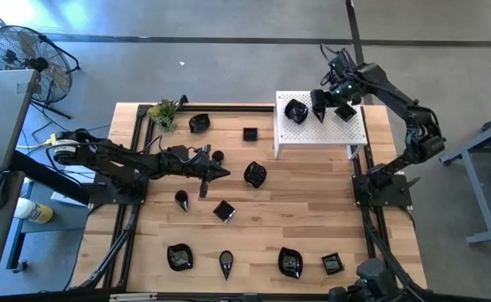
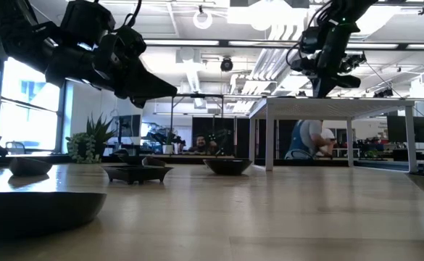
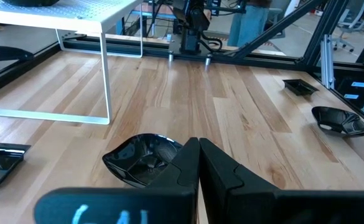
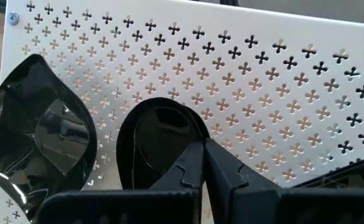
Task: Pick & Place Mini shaped plates
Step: Stack the black drop-shaped plate on top of the black drop-shaped plate on the shelf, then stack the black leaf-shaped plate on top of the black leaf-shaped plate on the shelf
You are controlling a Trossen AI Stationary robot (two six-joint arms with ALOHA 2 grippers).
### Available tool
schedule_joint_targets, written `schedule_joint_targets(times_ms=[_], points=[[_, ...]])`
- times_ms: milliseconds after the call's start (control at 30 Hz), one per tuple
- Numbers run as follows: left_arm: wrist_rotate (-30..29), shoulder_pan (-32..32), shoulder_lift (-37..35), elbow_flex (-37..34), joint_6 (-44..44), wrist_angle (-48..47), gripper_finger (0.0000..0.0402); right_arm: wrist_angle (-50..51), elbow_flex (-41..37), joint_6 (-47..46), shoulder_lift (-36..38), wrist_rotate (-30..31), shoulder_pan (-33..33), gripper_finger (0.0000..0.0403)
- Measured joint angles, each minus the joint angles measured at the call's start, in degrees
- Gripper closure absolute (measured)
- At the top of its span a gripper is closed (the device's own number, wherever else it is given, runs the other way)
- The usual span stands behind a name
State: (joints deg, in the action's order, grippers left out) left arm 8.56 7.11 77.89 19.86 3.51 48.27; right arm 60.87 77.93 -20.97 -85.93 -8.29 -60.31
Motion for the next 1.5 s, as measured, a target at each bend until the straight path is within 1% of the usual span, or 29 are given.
schedule_joint_targets(times_ms=[200,500,600,667,733,800,933,967,1000,1100,1167,1200,1333,1400,1500], points=[[0.0,0.0,0.0,0.0,0.0,0.0,0.0401,-0.1,0.0,0.0,0.0,0.0,0.0,0.0396],[0.0,0.0,0.0,0.0,0.0,0.0,0.0401,-1.0,0.0,-1.1,0.0,-0.2,0.0,0.0311],[0.0,0.0,0.0,0.0,0.0,-0.1,0.0401,-1.8,0.0,-1.1,0.7,-0.9,0.0,0.0294],[0.0,0.0,0.0,0.0,0.0,-0.3,0.0401,-2.1,0.0,-1.0,1.8,-1.1,0.0,0.029],[0.0,0.0,0.0,0.0,0.0,-0.4,0.0401,-2.1,0.0,0.0,2.9,-0.6,0.0,0.0296],[0.0,0.0,0.0,0.0,0.0,-0.3,0.0401,-2.0,0.0,0.5,4.0,0.4,0.0,0.0314],[0.0,0.0,0.0,0.0,0.0,-0.3,0.0401,-1.5,0.0,2.2,5.0,1.2,0.5,0.0379],[0.0,0.0,0.0,0.0,0.0,-0.4,0.0401,-1.6,0.0,3.2,5.2,1.5,1.0,0.039],[0.0,0.0,0.0,0.0,0.0,-0.4,0.0401,-1.6,0.0,4.5,5.5,1.7,1.6,0.0396],[0.0,0.0,0.0,0.0,-0.1,-0.4,0.0401,-2.4,-0.7,9.2,7.6,3.4,5.3,0.0389],[0.0,0.0,0.0,0.0,-0.1,-0.4,0.0401,-6.8,-3.9,11.0,11.0,6.1,9.3,0.0393],[0.0,0.0,0.0,0.0,-0.1,-0.4,0.0401,-10.6,-6.5,11.6,13.1,6.8,11.3,0.0397],[0.0,0.0,0.0,0.0,-0.2,-0.4,0.0401,-28.3,-19.4,10.6,23.8,7.6,20.0,0.0397],[0.0,0.0,0.0,0.0,-0.2,-0.4,0.0401,-37.1,-25.8,9.6,29.2,9.2,25.4,0.0399],[0.0,0.0,0.0,0.0,0.3,-0.4,0.0401,-47.7,-34.1,9.9,36.2,11.8,34.0,0.0401]])
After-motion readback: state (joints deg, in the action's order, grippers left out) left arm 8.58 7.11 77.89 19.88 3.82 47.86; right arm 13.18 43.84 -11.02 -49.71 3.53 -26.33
